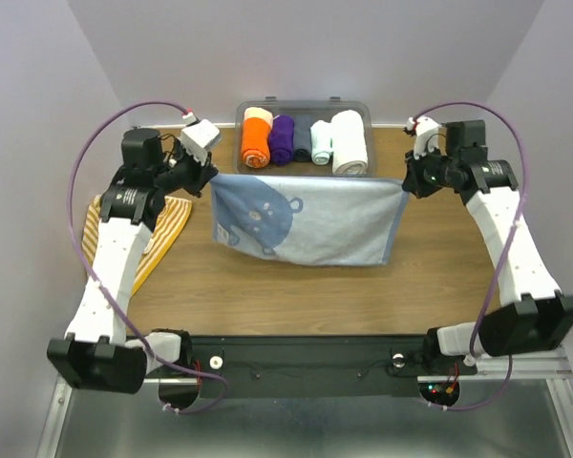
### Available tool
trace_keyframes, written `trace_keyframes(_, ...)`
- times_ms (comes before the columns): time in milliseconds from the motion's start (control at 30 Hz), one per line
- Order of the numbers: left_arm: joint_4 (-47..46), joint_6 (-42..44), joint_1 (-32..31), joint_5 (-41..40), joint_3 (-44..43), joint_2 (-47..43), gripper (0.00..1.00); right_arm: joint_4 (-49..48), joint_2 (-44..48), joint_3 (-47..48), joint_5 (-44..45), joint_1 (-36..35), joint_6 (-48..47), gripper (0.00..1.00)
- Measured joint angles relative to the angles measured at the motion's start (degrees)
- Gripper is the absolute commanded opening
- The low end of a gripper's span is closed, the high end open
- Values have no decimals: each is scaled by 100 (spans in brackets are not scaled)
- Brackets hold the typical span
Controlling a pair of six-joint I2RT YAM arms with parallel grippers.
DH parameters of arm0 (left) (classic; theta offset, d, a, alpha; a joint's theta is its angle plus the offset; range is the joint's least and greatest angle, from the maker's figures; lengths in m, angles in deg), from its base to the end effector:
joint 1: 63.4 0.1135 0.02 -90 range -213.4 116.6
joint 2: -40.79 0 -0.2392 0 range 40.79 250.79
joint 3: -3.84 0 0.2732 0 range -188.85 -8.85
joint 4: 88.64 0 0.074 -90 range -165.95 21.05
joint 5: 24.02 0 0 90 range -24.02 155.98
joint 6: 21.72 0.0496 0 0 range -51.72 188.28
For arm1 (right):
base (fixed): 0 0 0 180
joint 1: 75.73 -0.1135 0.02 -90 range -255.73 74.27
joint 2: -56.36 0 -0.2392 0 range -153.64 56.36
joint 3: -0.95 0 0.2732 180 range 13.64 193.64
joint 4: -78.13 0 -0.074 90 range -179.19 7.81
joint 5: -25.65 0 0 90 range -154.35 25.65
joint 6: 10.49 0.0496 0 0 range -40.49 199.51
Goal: Roll the towels
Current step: Flatten the towel
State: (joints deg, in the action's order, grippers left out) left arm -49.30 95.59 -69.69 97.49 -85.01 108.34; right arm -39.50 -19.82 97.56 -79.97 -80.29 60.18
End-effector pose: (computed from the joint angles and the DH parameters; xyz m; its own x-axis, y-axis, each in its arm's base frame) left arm 0.2892 -0.0580 0.3978 -0.0040 0.3940 -0.9191 0.6631 0.6890 0.2924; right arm 0.3074 0.0379 0.3598 -0.5372 -0.3626 -0.7615 -0.4812 0.8733 -0.0764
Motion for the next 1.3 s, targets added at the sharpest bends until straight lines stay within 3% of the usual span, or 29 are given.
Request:
trace_keyframes(200,72,-588,0,-273,140,1488,0,-127,-1615,0,-136,0,-61,1)
trace_keyframes(267,-15,-732,0,-369,304,1886,0,-208,-2092,-2,-170,0,-39,8)
trace_keyframes(333,-96,-857,0,-481,431,2245,1,-319,-2509,0,-219,0,11,28)
trace_keyframes(367,-151,-914,0,-531,457,2389,7,-348,-2686,33,-240,0,42,39)
trace_keyframes(400,-229,-957,0,-590,457,2490,24,-376,-2828,87,-236,0,79,65)
trace_keyframes(433,-343,-975,2,-654,457,2564,30,-391,-2951,166,-216,0,125,86)
trace_keyframes(467,-433,-988,2,-704,450,2610,35,-404,-3023,243,-195,2,175,96)
trace_keyframes(500,-498,-1027,2,-782,415,2640,43,-431,-3053,317,-164,4,210,100)
trace_keyframes(533,-542,-1025,4,-887,326,2686,52,-470,-3053,363,-146,4,225,100)
trace_keyframes(567,-549,-1014,17,-986,205,2726,70,-490,-3027,435,-109,4,245,100)
trace_keyframes(600,-562,-988,26,-1054,92,2758,73,-549,-2966,455,-74,4,258,100)
trace_keyframes(700,-636,-826,96,-1272,-166,2739,73,-678,-2544,251,39,4,168,96)
trace_keyframes(733,-686,-741,162,-1335,-166,2667,72,-680,-2238,13,52,7,63,88)
trace_keyframes(800,-669,-634,328,-1381,-87,2505,61,-592,-1731,-348,46,4,-107,74)
trace_keyframes(933,-413,44,717,-907,247,2061,48,-343,-955,-981,-70,-11,-538,61)
trace_keyframes(1100,529,1812,798,-138,999,1467,52,-221,-693,-1834,-4,-577,-986,56)
trace_keyframes(1300,1453,3674,743,2,2133,1014,59,-256,-772,-2793,225,-1488,-1263,56)
